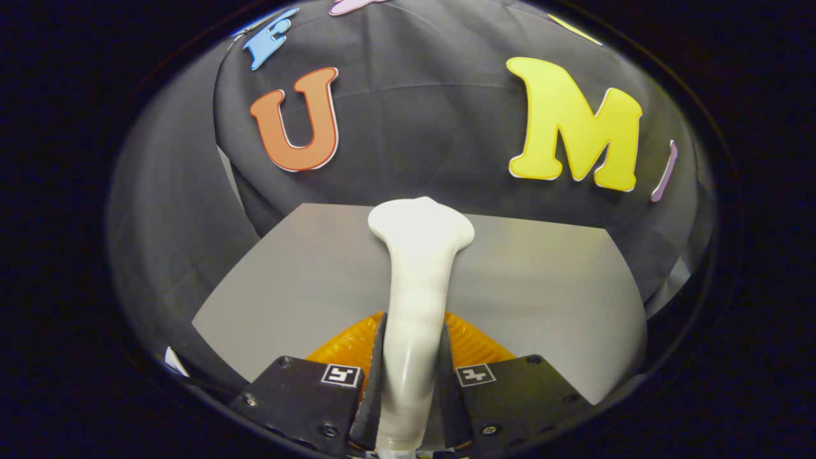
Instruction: Iron the clothes twice with a garment steamer, once on the left side and once on the right side.
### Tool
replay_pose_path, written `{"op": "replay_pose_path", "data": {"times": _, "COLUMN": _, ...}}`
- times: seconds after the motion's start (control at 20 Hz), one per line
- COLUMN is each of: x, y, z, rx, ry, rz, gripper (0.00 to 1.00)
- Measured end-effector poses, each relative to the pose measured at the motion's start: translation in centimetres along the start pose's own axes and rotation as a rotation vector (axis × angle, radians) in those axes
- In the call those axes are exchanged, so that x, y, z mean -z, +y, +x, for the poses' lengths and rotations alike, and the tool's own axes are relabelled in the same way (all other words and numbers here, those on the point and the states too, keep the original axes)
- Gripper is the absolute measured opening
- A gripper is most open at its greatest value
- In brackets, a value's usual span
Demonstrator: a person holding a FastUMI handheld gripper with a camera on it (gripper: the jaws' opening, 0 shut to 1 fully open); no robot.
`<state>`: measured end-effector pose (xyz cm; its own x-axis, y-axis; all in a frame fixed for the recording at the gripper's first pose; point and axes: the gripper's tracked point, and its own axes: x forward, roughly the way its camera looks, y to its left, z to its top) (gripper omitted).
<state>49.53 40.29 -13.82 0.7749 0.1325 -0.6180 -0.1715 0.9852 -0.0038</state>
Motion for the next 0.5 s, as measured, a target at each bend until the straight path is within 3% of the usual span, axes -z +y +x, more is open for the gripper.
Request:
{"op": "replay_pose_path", "data": {"times": 0.15, "x": -1.1, "y": 0.3, "z": -1.6, "rx": -0.017, "ry": -0.038, "rz": 0.004, "gripper": 0.35}}
{"op": "replay_pose_path", "data": {"times": 0.5, "x": -2.1, "y": 0.1, "z": -3.8, "rx": -0.081, "ry": -0.081, "rz": 0.077, "gripper": 0.32}}
